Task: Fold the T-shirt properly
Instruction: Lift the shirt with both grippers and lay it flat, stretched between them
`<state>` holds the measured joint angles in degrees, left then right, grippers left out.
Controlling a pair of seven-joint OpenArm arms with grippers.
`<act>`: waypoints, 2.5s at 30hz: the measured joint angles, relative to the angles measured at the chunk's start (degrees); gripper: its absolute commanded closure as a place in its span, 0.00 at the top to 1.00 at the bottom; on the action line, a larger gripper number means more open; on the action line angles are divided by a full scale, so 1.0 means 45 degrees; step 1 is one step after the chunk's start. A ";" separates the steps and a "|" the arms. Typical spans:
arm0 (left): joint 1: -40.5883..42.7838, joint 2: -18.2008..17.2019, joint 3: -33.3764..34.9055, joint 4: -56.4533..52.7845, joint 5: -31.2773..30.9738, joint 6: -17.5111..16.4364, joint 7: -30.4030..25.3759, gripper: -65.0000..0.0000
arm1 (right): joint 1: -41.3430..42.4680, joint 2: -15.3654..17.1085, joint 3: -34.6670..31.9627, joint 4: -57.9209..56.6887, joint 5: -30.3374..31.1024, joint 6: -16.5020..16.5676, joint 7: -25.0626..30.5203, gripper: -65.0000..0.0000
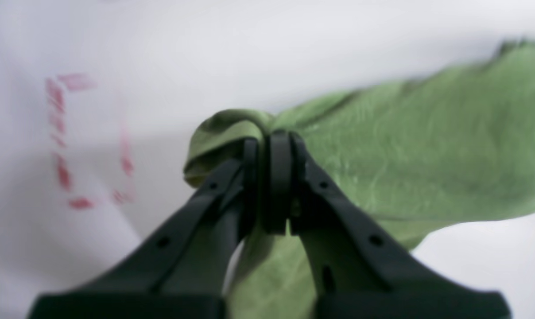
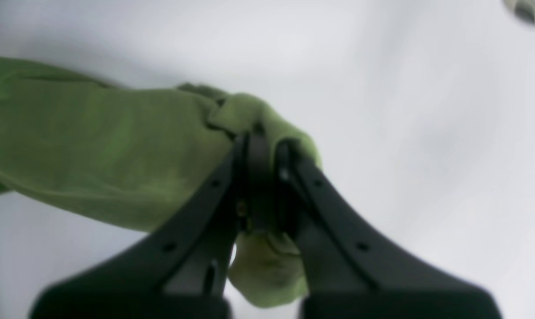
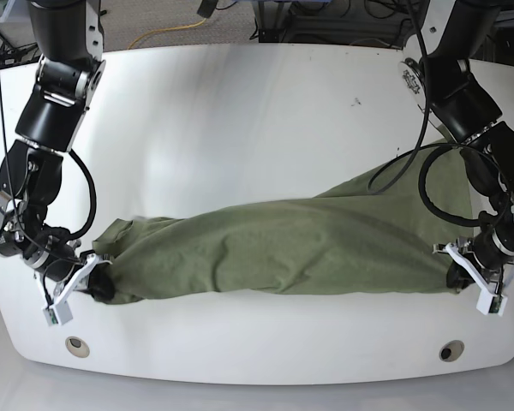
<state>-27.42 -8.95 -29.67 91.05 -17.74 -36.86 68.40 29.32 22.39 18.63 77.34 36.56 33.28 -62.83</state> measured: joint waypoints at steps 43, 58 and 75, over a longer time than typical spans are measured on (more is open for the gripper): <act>0.0393 -0.1923 0.1749 0.4561 -0.0821 -0.0680 0.1370 0.03 | 0.0427 0.2351 -0.0631 0.2433 0.1923 0.1214 -0.1190 0.00; 0.6693 -0.1889 -0.0782 0.5042 -0.4002 -0.0695 0.2152 0.03 | -0.5702 0.1909 0.1545 0.2890 0.4843 0.1195 -0.1389 0.00; 1.0171 -0.2744 -0.1447 0.4838 -0.4260 -0.0690 0.0923 0.03 | -0.9593 0.1938 0.1428 0.2905 0.5892 0.1190 -0.1277 0.00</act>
<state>18.35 -21.30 -36.18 112.81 -36.91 -39.97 72.55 -13.85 31.11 25.06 90.41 63.07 38.63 -68.58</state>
